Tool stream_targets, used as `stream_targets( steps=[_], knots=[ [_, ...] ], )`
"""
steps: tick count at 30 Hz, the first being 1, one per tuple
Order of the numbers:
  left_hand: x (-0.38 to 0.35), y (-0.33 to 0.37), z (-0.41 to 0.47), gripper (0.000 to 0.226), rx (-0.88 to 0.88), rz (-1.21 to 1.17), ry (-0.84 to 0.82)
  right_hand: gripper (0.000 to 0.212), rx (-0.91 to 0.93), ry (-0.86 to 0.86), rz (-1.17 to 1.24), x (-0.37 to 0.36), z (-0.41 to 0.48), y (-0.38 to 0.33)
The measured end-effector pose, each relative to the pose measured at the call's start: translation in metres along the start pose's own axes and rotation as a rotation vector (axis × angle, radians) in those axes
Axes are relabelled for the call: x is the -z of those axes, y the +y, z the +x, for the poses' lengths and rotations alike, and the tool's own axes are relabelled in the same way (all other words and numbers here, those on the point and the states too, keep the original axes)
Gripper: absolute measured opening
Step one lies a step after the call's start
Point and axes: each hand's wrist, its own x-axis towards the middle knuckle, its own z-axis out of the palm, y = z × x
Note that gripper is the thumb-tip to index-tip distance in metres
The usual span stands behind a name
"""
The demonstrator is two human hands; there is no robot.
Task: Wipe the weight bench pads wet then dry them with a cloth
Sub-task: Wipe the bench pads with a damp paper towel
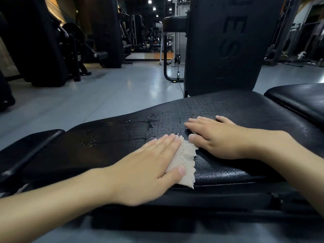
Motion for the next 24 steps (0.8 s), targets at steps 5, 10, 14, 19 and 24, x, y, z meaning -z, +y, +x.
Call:
stream_targets(
  steps=[5, 10, 14, 19, 24],
  knots=[
    [0.006, -0.031, 0.044, 0.066, 0.042, -0.039, -0.001, 0.087, -0.022, -0.01, 0.046, 0.0, -0.006, -0.004],
    [0.011, -0.077, 0.122, 0.065, 0.18, -0.121, 0.062, 0.09, -0.034, -0.037, -0.082, -0.005, -0.004, -0.006],
    [0.015, -0.106, 0.173, 0.074, 0.315, -0.201, 0.113, 0.081, -0.036, -0.054, -0.147, -0.006, -0.002, -0.006],
    [0.021, -0.116, 0.189, 0.077, 0.374, -0.224, 0.093, 0.079, -0.039, -0.061, -0.159, -0.007, 0.002, -0.005],
    [0.02, -0.096, 0.157, 0.084, 0.314, -0.224, 0.111, 0.078, -0.037, -0.044, -0.15, -0.008, 0.002, -0.005]
  ],
)
